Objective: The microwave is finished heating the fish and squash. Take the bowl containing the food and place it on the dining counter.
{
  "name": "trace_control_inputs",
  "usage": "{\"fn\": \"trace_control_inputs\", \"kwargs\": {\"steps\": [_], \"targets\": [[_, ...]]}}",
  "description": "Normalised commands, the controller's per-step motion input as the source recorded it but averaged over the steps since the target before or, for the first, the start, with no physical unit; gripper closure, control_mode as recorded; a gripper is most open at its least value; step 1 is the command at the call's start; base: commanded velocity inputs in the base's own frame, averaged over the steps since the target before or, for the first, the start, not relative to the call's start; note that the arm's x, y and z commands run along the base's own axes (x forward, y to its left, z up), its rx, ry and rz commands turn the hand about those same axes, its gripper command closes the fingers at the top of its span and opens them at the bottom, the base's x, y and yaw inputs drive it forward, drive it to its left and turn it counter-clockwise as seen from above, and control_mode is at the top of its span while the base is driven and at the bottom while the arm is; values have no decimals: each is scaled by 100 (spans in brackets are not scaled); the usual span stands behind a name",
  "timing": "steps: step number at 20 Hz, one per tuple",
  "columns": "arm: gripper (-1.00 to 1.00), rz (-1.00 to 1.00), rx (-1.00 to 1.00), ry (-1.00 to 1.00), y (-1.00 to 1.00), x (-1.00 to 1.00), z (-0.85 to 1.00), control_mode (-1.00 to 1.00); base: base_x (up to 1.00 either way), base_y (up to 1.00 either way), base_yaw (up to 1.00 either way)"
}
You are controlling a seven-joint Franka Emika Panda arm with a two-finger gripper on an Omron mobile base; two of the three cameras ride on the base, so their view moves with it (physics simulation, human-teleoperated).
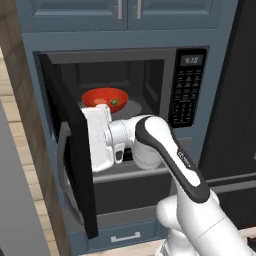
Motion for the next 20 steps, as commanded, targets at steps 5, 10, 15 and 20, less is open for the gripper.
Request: {"fn": "trace_control_inputs", "kwargs": {"steps": [5,10,15,20], "targets": [[-100,-1,0,-3,-33,0,0,-100,0,0,0],[-100,-15,0,-17,-100,1,2,-100,0,0,0],[-100,-17,-4,-20,-100,22,0,-100,0,0,0],[-100,-20,-15,-14,-100,42,3,-100,0,0,0]]}}
